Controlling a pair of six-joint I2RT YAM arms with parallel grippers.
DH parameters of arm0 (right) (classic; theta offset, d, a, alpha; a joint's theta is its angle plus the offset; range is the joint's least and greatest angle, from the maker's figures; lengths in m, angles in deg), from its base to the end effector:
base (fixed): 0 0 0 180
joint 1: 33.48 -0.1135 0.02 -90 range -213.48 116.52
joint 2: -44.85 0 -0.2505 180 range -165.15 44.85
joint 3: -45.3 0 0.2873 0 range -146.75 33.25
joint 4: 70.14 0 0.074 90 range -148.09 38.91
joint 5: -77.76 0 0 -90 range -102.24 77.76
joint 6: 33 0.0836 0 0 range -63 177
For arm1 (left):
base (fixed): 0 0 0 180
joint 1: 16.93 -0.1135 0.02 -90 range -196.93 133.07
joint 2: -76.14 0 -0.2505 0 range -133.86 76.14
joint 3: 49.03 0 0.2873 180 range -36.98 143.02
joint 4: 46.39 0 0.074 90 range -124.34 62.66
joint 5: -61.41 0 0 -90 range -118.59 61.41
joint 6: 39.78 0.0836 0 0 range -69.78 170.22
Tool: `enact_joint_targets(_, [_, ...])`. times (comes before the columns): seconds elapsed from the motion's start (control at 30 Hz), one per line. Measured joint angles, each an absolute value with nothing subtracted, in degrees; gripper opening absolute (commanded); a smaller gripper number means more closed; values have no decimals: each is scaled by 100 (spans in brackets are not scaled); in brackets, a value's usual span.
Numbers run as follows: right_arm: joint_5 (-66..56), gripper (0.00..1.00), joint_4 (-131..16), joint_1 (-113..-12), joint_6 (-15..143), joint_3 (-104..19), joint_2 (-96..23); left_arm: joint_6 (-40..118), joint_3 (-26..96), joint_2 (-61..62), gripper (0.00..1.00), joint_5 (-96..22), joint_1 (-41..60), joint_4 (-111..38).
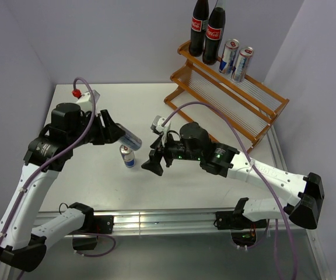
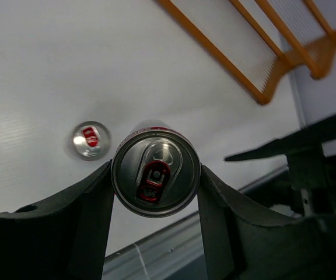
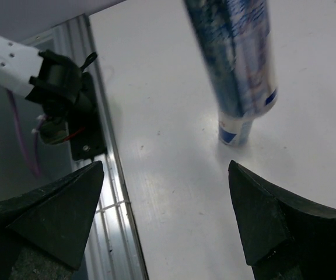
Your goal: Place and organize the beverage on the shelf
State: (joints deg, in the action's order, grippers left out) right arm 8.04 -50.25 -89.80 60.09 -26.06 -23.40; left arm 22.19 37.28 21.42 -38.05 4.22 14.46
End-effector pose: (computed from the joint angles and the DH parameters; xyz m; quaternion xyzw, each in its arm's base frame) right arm 0.1755 0.3156 0.3178 -0.4479 0.6594 0.4137 0.4399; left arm 0.2343 -0.1054 0.3920 -0.0100 0.8608 -0.2744 0.4286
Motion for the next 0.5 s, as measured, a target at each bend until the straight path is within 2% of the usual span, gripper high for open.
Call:
enact_joint_targets(0.27, [-490, 94, -4927, -9052, 5863, -2613, -2338, 2186, 3378, 2004, 0, -5726, 426, 823])
enact_joint_targets(0.5, [-687, 91, -4487, -9089, 5559, -2644, -2305, 2116, 3241, 1785, 0, -6456, 522, 475])
